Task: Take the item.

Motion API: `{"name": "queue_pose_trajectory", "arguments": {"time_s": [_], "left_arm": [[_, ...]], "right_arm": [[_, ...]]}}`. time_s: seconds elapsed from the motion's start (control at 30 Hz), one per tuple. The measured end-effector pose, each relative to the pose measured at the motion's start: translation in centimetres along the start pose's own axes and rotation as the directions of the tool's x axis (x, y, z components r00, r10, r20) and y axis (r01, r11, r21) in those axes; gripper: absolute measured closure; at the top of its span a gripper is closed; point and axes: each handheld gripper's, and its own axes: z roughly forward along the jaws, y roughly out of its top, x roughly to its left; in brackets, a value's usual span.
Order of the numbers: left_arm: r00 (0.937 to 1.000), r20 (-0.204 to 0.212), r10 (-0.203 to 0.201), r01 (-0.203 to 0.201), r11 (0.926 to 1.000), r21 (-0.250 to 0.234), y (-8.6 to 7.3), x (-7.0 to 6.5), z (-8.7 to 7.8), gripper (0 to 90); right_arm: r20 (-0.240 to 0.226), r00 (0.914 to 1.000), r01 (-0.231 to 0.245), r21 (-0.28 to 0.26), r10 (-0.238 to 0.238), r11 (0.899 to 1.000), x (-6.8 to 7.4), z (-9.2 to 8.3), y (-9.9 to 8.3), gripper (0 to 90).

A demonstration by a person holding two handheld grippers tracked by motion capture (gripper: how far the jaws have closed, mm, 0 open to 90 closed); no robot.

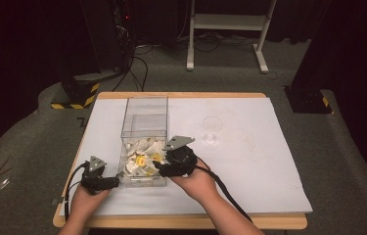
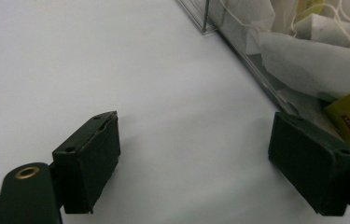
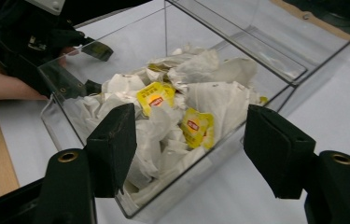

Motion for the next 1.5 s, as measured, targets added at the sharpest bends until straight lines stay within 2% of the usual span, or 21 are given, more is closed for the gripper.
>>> {"name": "queue_pose_trajectory", "arguments": {"time_s": [0.2,0.6,0.77,0.93,1.13,1.2,1.5], "left_arm": [[1.0000,0.000,0.000,0.000,1.0000,0.000,0.0,0.0,0.0,16.7],[1.0000,0.000,0.002,-0.002,1.0000,0.000,0.0,0.0,0.0,16.8],[1.0000,0.000,0.003,-0.003,1.0000,0.000,0.0,0.0,0.0,16.8],[1.0000,0.000,0.002,-0.002,1.0000,0.001,0.0,0.0,0.0,16.7],[1.0000,-0.001,0.002,-0.002,1.0000,-0.002,0.0,0.0,0.0,16.8],[1.0000,0.000,0.000,0.000,1.0000,0.000,0.0,0.0,0.0,16.8],[1.0000,-0.001,0.002,-0.002,1.0000,-0.001,0.0,0.0,0.0,16.8]], "right_arm": [[-0.042,0.9991,0.010,0.018,-0.009,1.000,0.8,1.0,0.1,37.5],[-0.048,0.9985,0.028,0.048,-0.025,0.998,1.4,1.9,-0.2,39.4],[-0.052,0.9980,0.039,0.061,-0.036,0.997,1.6,2.1,-0.3,43.8],[-0.063,0.9974,0.039,0.077,-0.034,0.996,1.7,2.3,-0.6,52.4],[-0.069,0.9971,0.039,0.091,-0.033,0.995,1.7,2.3,-0.7,56.9],[-0.076,0.9964,0.045,0.102,-0.037,0.994,1.6,2.3,-0.7,61.9],[-0.080,0.9961,0.047,0.123,-0.037,0.991,1.7,2.5,-0.8,70.5]]}}
